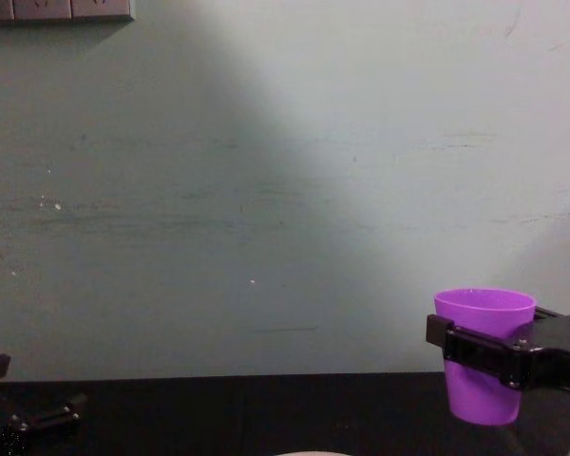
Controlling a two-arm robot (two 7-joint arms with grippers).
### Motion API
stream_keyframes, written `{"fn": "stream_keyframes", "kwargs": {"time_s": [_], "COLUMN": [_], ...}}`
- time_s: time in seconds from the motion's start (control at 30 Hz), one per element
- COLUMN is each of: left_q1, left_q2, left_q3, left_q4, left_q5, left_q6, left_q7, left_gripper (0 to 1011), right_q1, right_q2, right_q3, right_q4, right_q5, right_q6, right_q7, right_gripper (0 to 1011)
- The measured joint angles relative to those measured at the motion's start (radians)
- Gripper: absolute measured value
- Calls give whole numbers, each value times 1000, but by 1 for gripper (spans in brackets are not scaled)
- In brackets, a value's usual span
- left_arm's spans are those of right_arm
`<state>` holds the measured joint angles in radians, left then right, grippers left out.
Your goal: Pick up the cup and pour the mung beans from the cup into the bowl.
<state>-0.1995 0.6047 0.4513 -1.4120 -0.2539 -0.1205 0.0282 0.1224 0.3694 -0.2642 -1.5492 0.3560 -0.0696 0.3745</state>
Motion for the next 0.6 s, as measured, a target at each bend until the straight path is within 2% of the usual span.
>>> {"fn": "stream_keyframes", "kwargs": {"time_s": [0.6], "left_q1": [0], "left_q2": [0], "left_q3": [0], "left_q4": [0], "left_q5": [0], "left_q6": [0], "left_q7": [0], "left_gripper": [1000], "right_q1": [3], "right_q2": [-2], "right_q3": [-3], "right_q4": [9], "right_q5": [-1], "right_q6": [-3], "right_q7": [-1], "right_gripper": [739]}}
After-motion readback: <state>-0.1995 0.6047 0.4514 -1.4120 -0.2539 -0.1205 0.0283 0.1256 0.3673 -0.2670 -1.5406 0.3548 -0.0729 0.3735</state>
